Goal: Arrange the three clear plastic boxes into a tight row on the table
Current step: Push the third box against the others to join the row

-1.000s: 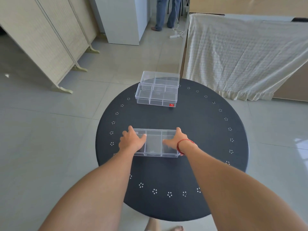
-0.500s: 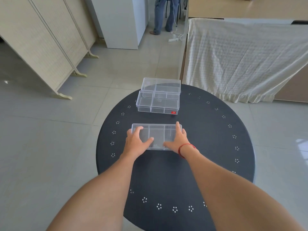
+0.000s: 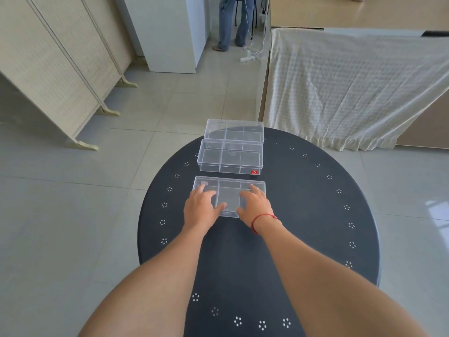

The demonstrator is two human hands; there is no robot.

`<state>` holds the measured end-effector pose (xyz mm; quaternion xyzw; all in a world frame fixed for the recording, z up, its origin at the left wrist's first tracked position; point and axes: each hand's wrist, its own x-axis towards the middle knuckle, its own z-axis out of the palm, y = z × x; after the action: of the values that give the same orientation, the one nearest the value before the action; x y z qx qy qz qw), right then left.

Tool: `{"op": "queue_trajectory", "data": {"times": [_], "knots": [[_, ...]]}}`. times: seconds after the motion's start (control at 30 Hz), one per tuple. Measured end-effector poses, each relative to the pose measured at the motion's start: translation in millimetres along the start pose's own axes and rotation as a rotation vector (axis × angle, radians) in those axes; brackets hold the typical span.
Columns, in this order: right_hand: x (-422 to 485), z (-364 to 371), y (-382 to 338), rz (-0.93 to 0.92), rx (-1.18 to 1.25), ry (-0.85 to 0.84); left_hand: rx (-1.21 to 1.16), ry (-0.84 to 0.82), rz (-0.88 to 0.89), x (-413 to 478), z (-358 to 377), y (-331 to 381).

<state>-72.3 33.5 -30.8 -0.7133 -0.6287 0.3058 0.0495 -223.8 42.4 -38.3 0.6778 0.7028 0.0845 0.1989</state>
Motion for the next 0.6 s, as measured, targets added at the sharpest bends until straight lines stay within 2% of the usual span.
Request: {"op": "queue_trajectory", "data": {"times": [0.6], "knots": [[33,-15,1,-0.035,0.039,-0.032,-0.010,-0.072,0.014,32,-2,4]]}}
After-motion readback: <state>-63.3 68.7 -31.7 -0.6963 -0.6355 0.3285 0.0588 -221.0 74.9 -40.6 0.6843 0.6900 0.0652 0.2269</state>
